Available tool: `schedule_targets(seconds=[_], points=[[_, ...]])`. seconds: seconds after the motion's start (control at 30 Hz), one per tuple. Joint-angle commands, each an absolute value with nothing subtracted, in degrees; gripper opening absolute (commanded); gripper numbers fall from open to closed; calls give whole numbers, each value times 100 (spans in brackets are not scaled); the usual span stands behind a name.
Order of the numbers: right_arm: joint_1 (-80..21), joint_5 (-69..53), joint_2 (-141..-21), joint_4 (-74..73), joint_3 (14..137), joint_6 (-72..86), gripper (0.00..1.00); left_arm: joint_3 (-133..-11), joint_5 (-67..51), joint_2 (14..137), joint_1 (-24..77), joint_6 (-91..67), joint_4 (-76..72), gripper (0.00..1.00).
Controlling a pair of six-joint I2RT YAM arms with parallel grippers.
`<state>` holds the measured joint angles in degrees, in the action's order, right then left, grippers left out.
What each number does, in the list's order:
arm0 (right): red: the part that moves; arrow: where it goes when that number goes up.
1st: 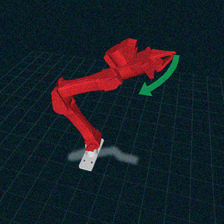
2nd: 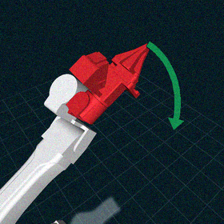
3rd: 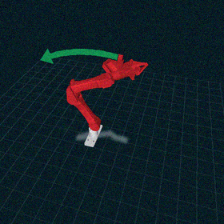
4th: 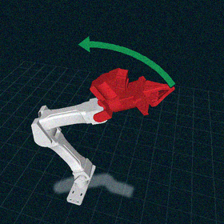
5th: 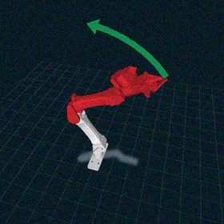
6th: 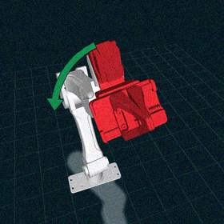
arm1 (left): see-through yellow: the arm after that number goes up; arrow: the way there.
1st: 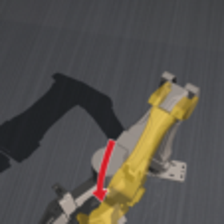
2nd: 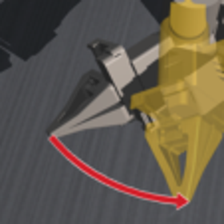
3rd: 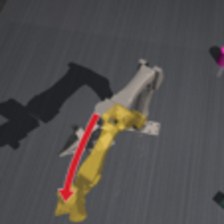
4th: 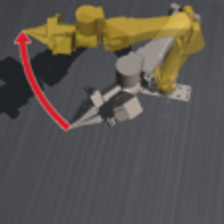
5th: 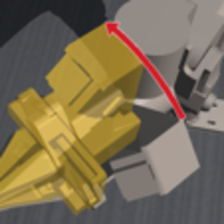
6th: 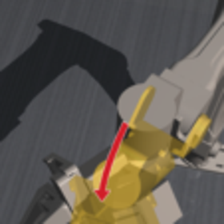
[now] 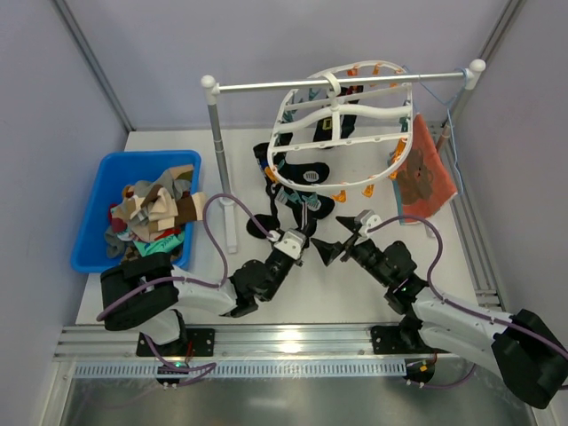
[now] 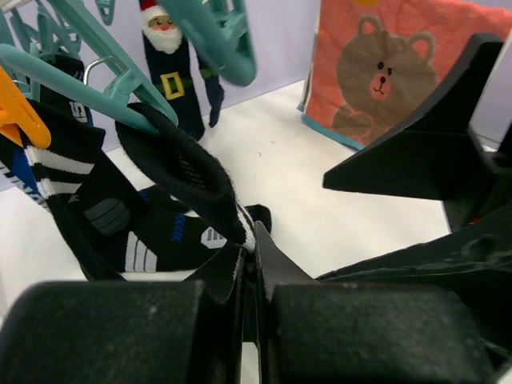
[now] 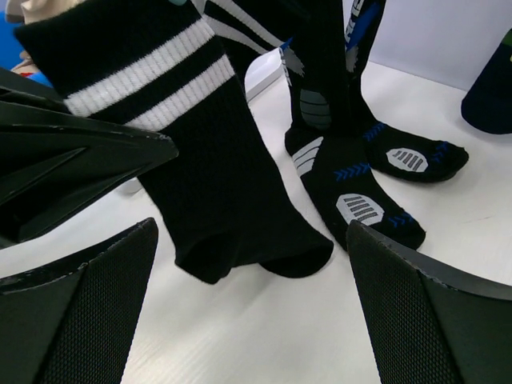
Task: Remove the socks clipped to the hanger
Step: Remove the sock from the hanger.
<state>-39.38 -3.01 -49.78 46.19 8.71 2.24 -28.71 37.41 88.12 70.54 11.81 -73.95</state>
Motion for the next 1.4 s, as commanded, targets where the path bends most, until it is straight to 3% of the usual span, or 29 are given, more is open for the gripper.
schedule_targets(seconds=[0.0, 0.47, 0.57, 0.67, 0.7, 0.8, 0.83, 0.9, 0.93, 1.03, 1.17, 1.37], points=[[-4069, -141, -5394, 5545, 861, 70, 100, -2962, 3709, 8666, 7154, 993, -8851, 0], [-4684, 281, -6924, 6460, 1213, 44, 96, -3085, 3498, 8877, 7295, 844, -8851, 0], [-4702, 553, -7128, 6373, 1362, 26, 83, -3015, 3428, 8798, 7312, 677, -8851, 0], [-4711, 519, -7198, 6337, 1476, 35, 63, -2918, 3305, 8728, 7313, 554, -8851, 0], [-4720, 519, -7224, 6372, 1459, 35, 46, -2892, 3305, 8710, 7313, 528, -8851, 0], [-4720, 571, -7216, 6434, 1450, 35, 21, -2822, 3463, 8614, 7313, 545, -8851, 0], [-4728, 597, -7207, 6407, 1459, -95, 18, -2786, 3498, 8561, 7313, 519, -8851, 3], [-4729, 641, -7163, 6302, 1459, -123, 9, -2646, 3691, 8369, 7321, 501, -8833, 24], [-4720, 659, -7111, 6258, 1450, -123, 5, -2585, 3778, 8263, 7339, 492, -8790, 42], [-4737, 694, -7005, 6258, 1389, -141, 4, -2444, 4261, 7729, 7383, 501, -8291, 74], [-4737, 721, -6970, 6249, 1354, -149, 4, -2408, 4509, 6980, 7400, 274, -7227, 84], [-4746, 721, -6996, 6284, 1354, -167, 4, -2592, 4596, 6302, 7409, 35, -6128, 87]])
